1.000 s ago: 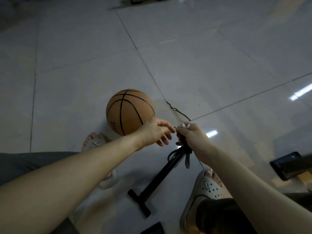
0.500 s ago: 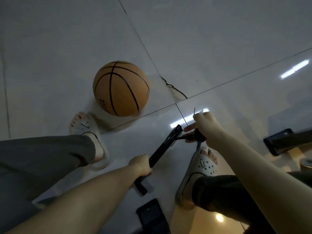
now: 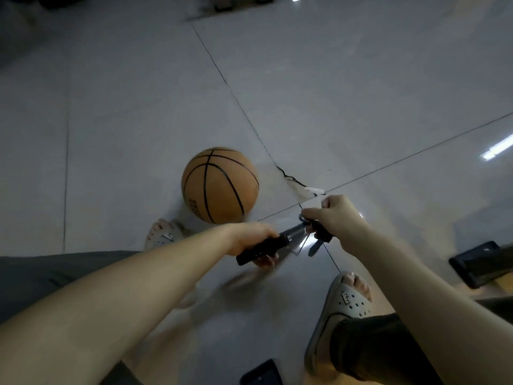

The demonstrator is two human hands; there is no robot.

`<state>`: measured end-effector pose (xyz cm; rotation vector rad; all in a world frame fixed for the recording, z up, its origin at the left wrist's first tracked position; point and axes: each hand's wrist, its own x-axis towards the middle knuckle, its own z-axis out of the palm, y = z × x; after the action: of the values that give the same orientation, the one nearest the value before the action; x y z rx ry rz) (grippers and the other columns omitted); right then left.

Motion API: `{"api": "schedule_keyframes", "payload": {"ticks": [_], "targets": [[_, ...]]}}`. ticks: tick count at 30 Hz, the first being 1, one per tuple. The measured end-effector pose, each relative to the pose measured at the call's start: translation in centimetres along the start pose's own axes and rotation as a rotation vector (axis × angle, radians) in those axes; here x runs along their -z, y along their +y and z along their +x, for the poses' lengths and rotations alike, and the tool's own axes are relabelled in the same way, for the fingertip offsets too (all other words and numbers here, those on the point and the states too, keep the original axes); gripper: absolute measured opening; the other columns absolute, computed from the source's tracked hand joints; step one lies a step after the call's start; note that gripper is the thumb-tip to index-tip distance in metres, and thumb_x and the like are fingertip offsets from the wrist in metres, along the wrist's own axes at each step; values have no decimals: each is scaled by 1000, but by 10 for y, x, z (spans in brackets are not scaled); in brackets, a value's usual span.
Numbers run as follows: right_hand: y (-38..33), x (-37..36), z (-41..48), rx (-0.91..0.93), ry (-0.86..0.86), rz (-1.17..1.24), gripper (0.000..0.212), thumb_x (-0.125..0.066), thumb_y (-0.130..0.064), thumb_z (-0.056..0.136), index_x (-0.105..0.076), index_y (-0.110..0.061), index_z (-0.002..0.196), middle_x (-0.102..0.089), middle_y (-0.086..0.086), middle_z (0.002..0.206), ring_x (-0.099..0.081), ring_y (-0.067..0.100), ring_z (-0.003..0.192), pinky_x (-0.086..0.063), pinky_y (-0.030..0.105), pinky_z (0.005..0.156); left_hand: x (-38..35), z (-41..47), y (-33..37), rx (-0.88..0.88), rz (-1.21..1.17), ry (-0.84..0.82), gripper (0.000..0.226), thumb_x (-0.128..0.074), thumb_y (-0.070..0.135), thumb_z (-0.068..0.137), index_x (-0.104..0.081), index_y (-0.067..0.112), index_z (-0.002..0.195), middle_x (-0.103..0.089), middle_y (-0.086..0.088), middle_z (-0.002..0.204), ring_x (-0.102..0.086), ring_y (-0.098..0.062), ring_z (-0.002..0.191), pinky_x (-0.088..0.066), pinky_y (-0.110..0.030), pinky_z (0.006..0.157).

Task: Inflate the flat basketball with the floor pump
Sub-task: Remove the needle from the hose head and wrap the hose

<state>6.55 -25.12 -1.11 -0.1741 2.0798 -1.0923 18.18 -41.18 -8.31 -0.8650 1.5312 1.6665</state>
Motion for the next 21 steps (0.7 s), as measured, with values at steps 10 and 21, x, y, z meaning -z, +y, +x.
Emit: {"api": "schedule_keyframes", "payload": {"ticks": [10, 21], "targets": [[-14, 6, -9, -41, -152, 13, 33, -72, -5, 59, -66, 10, 88, -68, 30, 89, -70, 37, 72, -60, 55, 76, 25, -27, 21, -288, -410, 97, 103, -66, 83, 70, -48, 9, 139, -65, -22, 99, -56, -21, 68, -47, -27, 55], [-34, 10, -14, 4, -249, -115, 20, -59, 3, 87, -60, 12, 105, -70, 22, 85, -74, 31, 69, -63, 42, 71, 10, -29, 41, -325, 139, 352, 34, -64, 34, 97, -57, 12, 122, -72, -8, 90, -60, -10, 63, -47, -24, 56]]}}
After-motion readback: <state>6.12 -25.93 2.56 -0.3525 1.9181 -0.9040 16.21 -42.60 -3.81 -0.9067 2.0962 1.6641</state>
